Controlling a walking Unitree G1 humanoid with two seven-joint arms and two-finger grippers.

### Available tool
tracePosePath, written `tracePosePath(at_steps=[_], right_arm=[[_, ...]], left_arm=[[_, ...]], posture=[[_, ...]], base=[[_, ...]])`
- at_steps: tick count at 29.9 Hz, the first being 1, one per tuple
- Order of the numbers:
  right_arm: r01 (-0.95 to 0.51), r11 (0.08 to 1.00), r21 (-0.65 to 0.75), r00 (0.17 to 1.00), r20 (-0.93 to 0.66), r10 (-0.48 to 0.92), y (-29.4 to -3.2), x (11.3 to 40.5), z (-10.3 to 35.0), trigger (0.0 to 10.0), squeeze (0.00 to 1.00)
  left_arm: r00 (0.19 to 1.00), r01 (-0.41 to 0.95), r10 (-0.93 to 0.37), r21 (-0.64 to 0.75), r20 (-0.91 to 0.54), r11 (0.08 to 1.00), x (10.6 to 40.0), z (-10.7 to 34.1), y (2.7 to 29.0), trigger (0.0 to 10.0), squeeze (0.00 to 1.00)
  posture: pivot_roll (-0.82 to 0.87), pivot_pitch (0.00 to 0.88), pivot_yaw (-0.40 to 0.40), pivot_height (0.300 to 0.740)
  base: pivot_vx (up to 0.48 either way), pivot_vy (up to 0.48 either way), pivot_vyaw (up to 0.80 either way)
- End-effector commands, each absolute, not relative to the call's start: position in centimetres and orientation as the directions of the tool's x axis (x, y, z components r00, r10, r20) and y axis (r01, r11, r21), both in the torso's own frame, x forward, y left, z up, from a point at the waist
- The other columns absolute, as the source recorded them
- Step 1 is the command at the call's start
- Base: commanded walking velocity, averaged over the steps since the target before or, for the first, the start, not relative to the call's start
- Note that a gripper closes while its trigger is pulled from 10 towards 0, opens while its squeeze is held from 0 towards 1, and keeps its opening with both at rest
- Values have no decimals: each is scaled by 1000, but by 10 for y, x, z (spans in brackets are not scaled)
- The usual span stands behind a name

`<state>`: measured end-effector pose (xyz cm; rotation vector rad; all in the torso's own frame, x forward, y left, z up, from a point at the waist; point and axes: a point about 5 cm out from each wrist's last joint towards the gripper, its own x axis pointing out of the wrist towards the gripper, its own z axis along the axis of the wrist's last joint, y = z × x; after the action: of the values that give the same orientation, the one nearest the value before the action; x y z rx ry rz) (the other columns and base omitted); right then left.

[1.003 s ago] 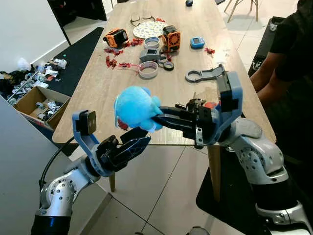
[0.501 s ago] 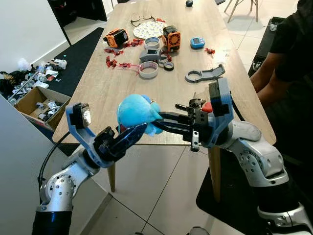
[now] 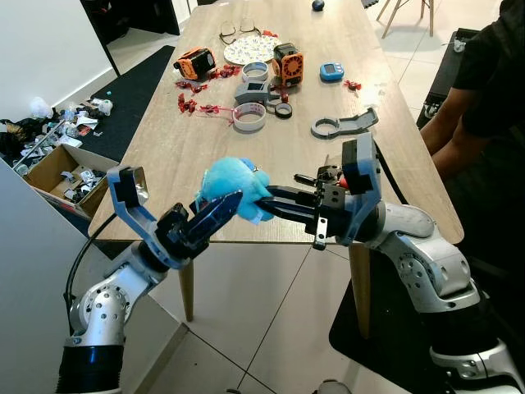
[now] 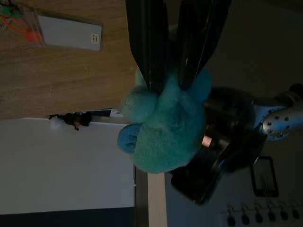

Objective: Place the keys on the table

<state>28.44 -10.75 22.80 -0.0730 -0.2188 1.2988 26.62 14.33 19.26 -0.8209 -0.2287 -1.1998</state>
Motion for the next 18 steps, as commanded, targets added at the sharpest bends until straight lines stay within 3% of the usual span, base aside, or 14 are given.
tracePosePath(at_steps=[1, 18], right_arm=[[-951, 258, -171, 245, 94, 965, -103, 285, 224, 0, 0], [-952, 260, -164, 255, 52, 966, -101, 285, 216, 0, 0]], left_arm=[[433, 870, -701, -465, 566, 163, 270, 190, 148, 10000, 0], [491, 849, -647, -488, 583, 203, 279, 194, 147, 10000, 0]], posture=[[-97, 133, 125, 740], [-98, 136, 124, 740]], base=[[0, 0, 0], [0, 0, 0]])
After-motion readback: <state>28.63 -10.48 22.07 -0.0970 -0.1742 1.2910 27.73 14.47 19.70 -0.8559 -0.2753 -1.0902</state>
